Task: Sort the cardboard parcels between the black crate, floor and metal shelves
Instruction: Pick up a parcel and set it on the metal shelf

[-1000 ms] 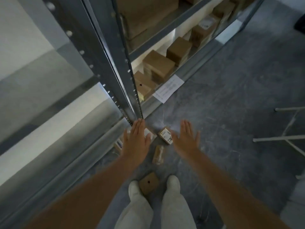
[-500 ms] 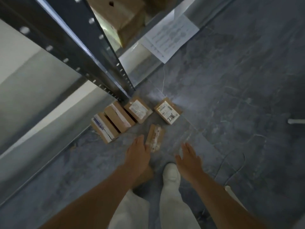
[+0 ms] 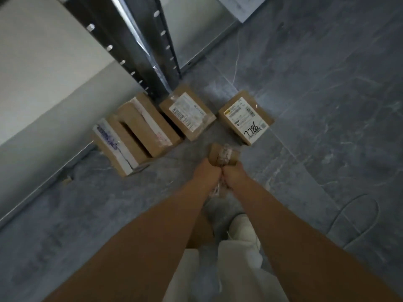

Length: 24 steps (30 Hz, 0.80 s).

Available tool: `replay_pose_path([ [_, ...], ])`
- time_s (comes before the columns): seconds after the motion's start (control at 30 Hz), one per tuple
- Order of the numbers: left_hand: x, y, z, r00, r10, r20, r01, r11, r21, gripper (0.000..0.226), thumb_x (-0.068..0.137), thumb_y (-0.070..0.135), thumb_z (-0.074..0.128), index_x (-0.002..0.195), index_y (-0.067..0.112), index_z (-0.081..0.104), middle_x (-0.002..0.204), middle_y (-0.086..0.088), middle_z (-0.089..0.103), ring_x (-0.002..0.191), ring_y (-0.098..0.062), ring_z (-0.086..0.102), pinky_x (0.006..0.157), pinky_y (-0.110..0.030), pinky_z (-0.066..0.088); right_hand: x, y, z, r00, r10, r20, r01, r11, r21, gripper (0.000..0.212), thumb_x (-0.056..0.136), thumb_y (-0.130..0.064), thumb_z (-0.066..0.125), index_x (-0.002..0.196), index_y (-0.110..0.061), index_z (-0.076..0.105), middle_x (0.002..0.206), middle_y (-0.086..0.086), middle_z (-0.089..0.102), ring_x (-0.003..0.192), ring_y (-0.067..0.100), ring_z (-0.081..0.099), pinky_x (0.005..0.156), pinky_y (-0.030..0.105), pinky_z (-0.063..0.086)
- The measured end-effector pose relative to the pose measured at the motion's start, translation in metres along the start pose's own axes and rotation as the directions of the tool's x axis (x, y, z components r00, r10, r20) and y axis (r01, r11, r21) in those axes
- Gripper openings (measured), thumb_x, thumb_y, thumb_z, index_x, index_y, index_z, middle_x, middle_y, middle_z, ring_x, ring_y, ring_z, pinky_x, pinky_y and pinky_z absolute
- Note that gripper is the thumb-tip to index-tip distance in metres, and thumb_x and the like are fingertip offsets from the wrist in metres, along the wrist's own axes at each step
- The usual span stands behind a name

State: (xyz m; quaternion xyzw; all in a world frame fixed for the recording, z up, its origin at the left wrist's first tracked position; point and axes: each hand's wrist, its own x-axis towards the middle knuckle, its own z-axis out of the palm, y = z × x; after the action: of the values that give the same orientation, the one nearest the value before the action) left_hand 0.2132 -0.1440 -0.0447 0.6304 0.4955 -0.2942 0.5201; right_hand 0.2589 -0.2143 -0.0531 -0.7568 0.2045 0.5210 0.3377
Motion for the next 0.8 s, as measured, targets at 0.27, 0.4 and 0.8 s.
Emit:
replay_pose_path([
  [0.27,-0.103,0.047,-0.058,0.997,0.072,0.037,-0.063,0.98,-0.187,0.044,0.088,0.003,0.044,0.129,0.012,0.058,0.119,-0.013,0.066,0.095,-0.025,0.066,0.078,-0.031,0.054,-0.123,-0.063,-0.039,0.995,0.02,-0.095,-0.007,0.991,0.134,0.024,0.089,0.009,0.045,0.099,-0.012,0.051,0.079,0.008,0.054,0.069,0.019,0.053,0.06,0.026,0.042],
  [0.4,-0.192,0.112,-0.112,0.978,0.192,-0.077,-0.206,0.942,-0.267,0.049,0.089,0.001,0.042,0.132,0.019,0.056,0.112,0.001,0.066,0.077,-0.005,0.062,0.058,-0.018,0.052,-0.214,-0.124,-0.073,0.992,-0.066,-0.11,0.087,0.976,0.201,0.046,0.09,0.006,0.043,0.13,-0.016,0.047,0.084,0.002,0.051,0.069,0.01,0.048,0.055,0.024,0.037],
  [0.8,-0.537,0.288,-0.257,0.571,0.653,-0.497,-0.788,0.606,-0.11,0.021,0.093,0.009,0.062,0.108,0.021,0.071,0.102,0.006,0.071,0.087,0.007,0.063,0.076,-0.006,0.048,-0.548,-0.299,-0.201,0.804,-0.595,-0.016,0.557,0.743,0.371,0.03,0.097,-0.006,0.046,0.12,-0.018,0.061,0.095,0.007,0.067,0.082,0.02,0.065,0.06,0.022,0.051],
])
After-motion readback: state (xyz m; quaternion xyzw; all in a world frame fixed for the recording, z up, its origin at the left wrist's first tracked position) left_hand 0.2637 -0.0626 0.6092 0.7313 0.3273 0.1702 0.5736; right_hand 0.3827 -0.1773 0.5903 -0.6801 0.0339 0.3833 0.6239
